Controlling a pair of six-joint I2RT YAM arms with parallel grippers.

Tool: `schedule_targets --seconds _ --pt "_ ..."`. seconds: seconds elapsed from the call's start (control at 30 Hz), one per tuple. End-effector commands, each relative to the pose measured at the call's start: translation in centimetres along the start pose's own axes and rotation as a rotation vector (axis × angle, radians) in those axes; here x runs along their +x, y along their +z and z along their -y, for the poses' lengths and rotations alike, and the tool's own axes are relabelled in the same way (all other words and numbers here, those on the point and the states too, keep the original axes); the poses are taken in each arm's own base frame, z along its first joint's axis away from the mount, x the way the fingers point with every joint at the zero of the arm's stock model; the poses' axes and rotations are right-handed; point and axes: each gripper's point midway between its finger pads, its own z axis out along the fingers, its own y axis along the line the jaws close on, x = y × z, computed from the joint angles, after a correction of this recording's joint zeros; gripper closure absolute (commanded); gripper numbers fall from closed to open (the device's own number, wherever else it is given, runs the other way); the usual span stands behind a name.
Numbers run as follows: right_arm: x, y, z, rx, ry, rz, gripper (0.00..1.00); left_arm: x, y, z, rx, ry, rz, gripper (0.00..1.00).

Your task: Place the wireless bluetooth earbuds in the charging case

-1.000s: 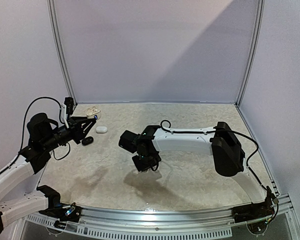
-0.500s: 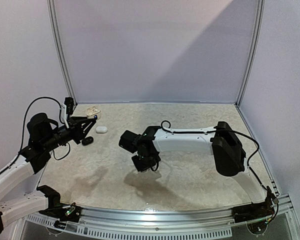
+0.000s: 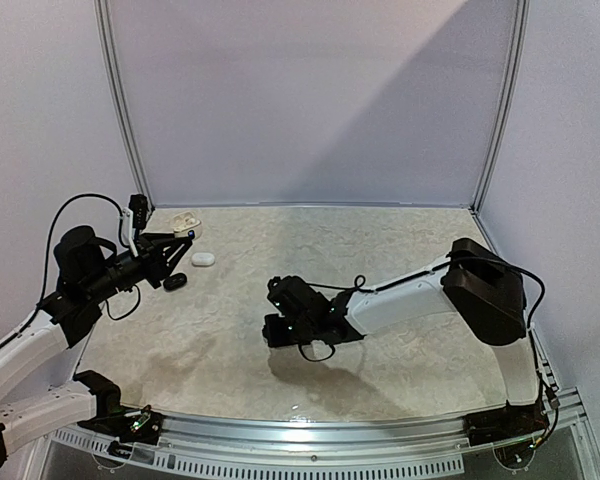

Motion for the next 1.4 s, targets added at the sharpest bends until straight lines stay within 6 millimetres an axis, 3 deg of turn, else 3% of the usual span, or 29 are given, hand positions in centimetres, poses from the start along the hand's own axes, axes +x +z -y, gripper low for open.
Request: schedule_targets --seconds 0.0,0.37,0.53,0.7,1.2,1.37 --pt "-0.6 -0.2 -2.0 -0.169 0.122 0.089 0.98 0.8 0.1 -0.3 -0.007 0.001 -0.019 1.00" --pt "5.2 0.5 2.9 0.113 0.044 -0.064 0.86 0.8 0.1 -0.3 -0.009 0.004 -0.016 1.00" --pt "6.3 0.0 4.1 0.205 0.001 -0.097 0.81 0.7 0.1 -0.3 -0.008 0.005 -0.015 1.00" --pt "6.1 -0.8 4.6 0.266 -0.038 -0.094 0.78 0.7 0.1 -0.3 -0.009 0.001 -0.016 1.00" --pt "2.8 -3.9 5.1 0.321 -0.036 -0.021 0.76 0.8 0.1 -0.3 -0.007 0.002 -0.019 1.00" --pt "2.1 -4.0 3.4 0.254 -0.084 -0.051 0.64 0.9 0.1 -0.3 -0.006 0.001 -0.021 1.00"
